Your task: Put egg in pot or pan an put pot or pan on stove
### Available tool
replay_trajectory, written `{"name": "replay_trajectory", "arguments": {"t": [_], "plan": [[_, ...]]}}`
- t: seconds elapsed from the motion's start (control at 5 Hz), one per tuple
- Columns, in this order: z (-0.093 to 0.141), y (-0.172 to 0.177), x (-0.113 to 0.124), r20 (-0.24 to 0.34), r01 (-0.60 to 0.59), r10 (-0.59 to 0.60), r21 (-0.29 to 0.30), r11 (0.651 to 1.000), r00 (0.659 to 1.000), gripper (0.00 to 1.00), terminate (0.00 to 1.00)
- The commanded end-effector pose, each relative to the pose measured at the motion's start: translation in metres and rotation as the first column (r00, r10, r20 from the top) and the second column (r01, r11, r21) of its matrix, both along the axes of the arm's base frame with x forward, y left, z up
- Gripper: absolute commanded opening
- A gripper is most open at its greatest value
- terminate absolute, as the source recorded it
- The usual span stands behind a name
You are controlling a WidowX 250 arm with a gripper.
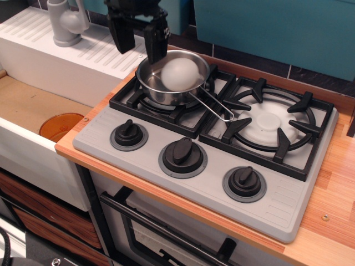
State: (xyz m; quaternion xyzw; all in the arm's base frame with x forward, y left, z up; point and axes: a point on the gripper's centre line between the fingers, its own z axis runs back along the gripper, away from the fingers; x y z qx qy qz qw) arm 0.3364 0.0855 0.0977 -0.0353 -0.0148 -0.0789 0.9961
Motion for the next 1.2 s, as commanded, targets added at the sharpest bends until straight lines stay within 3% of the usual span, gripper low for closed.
{"name": "replay_trajectory", "arguments": {"t": [0.0, 1.0], "plan": [[0.051, -0.034, 0.003, 0.069, -0.036, 0.032, 0.048, 0.998, 0.997, 1.0, 0.0], [0.073, -0.155, -0.005, 0.041, -0.117, 0.116, 0.01, 0.993, 0.992, 1.0, 0.0]]}}
